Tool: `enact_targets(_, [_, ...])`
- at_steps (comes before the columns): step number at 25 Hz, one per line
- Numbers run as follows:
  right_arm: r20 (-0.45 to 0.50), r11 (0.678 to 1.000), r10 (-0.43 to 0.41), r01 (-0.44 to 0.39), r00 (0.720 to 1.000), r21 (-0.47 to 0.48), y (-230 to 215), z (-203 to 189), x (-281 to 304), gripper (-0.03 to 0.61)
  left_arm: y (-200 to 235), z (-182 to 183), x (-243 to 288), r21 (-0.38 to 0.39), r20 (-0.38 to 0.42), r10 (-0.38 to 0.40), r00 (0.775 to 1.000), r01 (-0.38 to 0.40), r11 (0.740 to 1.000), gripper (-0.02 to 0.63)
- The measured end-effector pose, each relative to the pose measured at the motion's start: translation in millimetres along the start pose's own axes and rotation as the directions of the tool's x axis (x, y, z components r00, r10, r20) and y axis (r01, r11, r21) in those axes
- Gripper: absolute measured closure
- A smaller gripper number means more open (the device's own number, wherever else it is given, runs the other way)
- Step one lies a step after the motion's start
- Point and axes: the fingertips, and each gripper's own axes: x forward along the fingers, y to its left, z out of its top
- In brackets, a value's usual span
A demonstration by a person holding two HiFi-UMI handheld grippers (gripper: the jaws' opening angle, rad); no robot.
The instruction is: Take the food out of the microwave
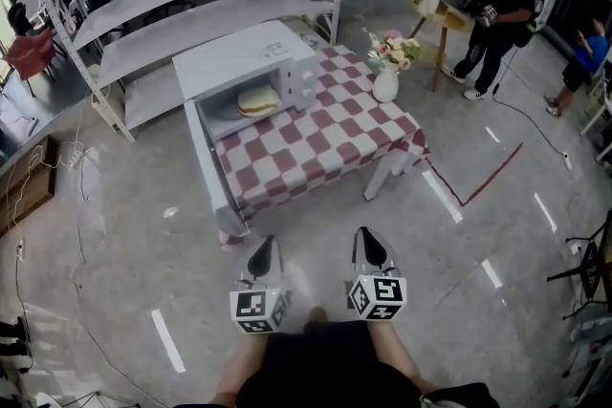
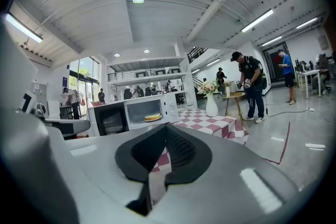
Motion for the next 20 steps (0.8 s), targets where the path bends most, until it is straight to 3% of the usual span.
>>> enact_targets(20, [-0.016,1.000,0.016,-0.015,1.000,0.015,-35.2,-5.3,14.4,0.577,-23.5,-9.1,30.2,-0.002,0.007,0.007,1.000,-0.007,1.000,0.606])
